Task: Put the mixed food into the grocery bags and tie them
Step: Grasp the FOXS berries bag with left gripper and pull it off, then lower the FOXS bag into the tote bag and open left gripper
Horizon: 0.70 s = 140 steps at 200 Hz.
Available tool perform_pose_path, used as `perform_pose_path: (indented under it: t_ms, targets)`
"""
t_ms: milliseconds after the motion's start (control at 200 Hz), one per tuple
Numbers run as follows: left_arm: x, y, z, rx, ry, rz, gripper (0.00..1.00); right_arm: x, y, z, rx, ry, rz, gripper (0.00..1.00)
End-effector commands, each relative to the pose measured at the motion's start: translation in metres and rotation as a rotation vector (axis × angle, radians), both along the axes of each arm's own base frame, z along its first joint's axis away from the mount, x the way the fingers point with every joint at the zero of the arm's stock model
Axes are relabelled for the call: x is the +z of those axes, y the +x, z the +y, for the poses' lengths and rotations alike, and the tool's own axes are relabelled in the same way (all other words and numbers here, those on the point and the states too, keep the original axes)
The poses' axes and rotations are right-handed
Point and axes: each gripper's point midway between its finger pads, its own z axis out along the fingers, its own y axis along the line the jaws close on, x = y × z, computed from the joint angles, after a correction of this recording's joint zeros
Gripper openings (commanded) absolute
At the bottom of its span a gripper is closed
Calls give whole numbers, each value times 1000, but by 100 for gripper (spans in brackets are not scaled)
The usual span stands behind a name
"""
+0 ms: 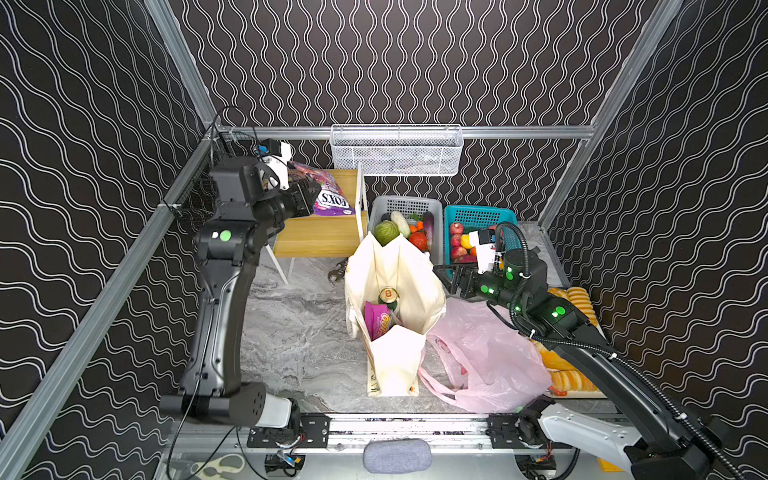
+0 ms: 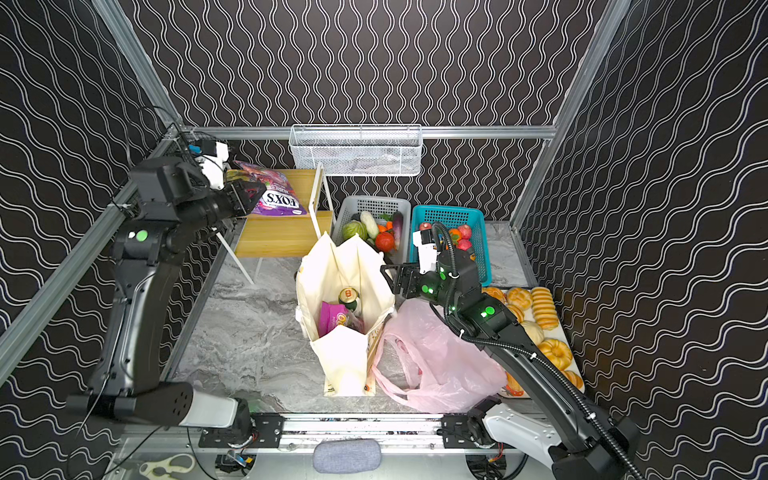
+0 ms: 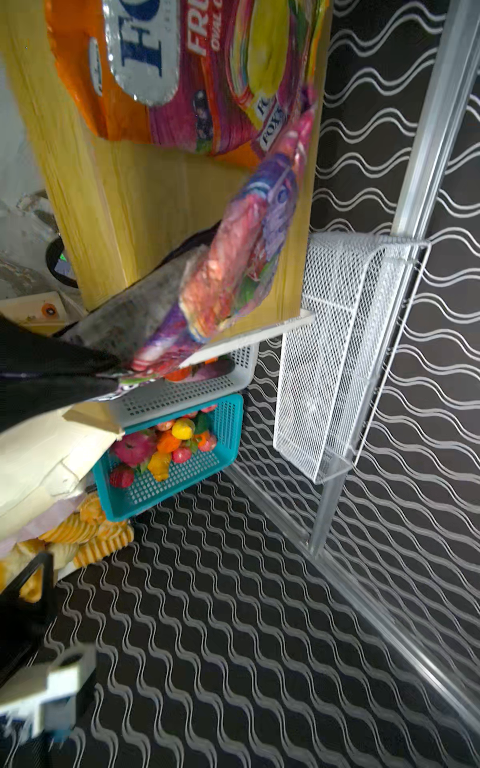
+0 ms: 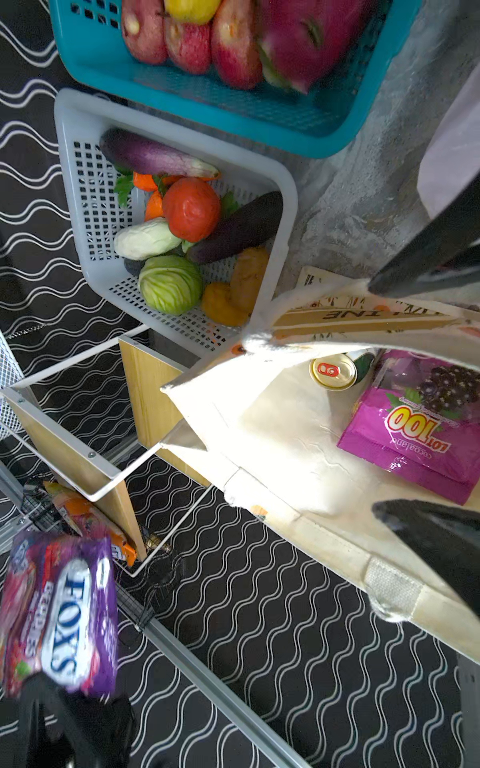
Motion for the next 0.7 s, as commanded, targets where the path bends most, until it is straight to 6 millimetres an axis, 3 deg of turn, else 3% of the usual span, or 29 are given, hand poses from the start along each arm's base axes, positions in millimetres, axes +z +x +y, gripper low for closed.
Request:
perform_pose_path:
  t_ms: [0,205,335,501,696]
  targets:
    - [18,-24,-23,-135,-51,-65,0,1,9,-11,-87,-3,5,77]
    - [-9,-80,-80,-477,-127,50,0,3,8,-5,-54,15,0,77]
    - [-49,-104,-110,-560,-81,165,0,-1,6,0,-22,4,8,77]
    - [-105,-115,-130,-556,66,322,0,-4,2,6,21,11,6,77]
    - [-142,-118,-144,-552,164,389,0,-12,-2,13,66,-1,25,77]
